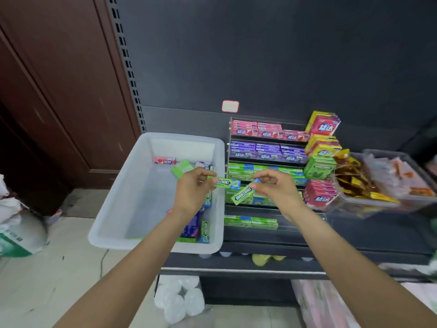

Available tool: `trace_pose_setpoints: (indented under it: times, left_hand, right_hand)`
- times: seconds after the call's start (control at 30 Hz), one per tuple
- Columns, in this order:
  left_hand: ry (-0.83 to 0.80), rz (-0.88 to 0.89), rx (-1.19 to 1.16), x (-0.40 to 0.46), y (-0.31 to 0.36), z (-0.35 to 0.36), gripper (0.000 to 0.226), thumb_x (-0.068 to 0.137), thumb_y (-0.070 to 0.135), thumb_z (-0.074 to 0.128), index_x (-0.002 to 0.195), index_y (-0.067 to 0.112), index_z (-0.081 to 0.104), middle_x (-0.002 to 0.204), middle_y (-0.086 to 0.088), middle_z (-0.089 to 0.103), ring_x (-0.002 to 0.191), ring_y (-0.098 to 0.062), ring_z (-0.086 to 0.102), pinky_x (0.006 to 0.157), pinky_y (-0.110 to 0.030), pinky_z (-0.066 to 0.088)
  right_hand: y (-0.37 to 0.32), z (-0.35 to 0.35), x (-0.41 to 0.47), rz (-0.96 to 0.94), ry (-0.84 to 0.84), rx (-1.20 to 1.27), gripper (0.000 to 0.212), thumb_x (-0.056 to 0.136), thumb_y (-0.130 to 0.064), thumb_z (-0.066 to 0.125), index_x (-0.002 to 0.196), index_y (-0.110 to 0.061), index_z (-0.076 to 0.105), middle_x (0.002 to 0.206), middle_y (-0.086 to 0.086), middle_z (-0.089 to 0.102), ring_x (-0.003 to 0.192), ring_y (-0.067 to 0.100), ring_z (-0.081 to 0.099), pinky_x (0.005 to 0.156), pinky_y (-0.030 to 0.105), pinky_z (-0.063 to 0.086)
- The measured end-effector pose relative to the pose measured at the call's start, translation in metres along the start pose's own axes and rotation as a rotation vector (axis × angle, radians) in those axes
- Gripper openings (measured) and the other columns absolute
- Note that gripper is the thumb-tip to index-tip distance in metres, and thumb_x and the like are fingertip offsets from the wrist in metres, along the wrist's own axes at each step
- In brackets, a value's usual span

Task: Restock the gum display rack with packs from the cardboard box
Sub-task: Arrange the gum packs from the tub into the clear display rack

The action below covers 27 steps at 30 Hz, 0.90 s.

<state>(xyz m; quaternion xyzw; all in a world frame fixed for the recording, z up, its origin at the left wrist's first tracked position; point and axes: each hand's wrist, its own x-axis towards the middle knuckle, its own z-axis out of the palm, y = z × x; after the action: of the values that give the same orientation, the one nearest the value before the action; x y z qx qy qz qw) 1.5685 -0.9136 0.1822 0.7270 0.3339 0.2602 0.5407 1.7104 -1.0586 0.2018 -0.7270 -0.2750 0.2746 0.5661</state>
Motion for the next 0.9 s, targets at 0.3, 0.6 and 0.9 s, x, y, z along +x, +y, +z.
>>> trace_pose_setpoints:
  times: [0.3,0.6,0.9]
  left_hand:
    - [0.025,-0.039,0.116,-0.015,-0.008,0.057,0.010,0.087,0.013,0.064,0.091,0.022,0.066,0.081,-0.003,0.063,0.074,-0.018,0.067,0.070,-0.028,0.052]
    - [0.037,-0.064,0.105,-0.021,-0.001,0.077,0.011,0.089,0.011,0.062,0.094,0.020,0.063,0.085,-0.006,0.059,0.084,-0.028,0.066,0.076,-0.034,0.052]
    - [0.119,-0.072,0.130,-0.018,-0.005,0.071,0.012,0.089,0.010,0.062,0.096,0.019,0.066,0.085,-0.003,0.062,0.072,-0.018,0.066,0.067,-0.022,0.051]
  right_hand:
    - [0.044,-0.056,-0.003,0.095,0.041,0.069,0.010,0.082,0.005,0.064,0.089,-0.002,0.065,0.084,0.008,0.057,0.084,0.021,0.063,0.075,0.029,0.059]
    - [0.073,-0.075,-0.005,0.119,0.060,-0.039,0.019,0.080,0.003,0.068,0.083,-0.013,0.057,0.082,0.002,0.060,0.080,0.018,0.060,0.081,0.032,0.053]
    - [0.093,-0.058,-0.001,-0.051,0.025,-0.386,0.019,0.081,-0.001,0.068,0.078,-0.016,0.059,0.089,0.004,0.065,0.085,0.020,0.063,0.082,0.030,0.051]
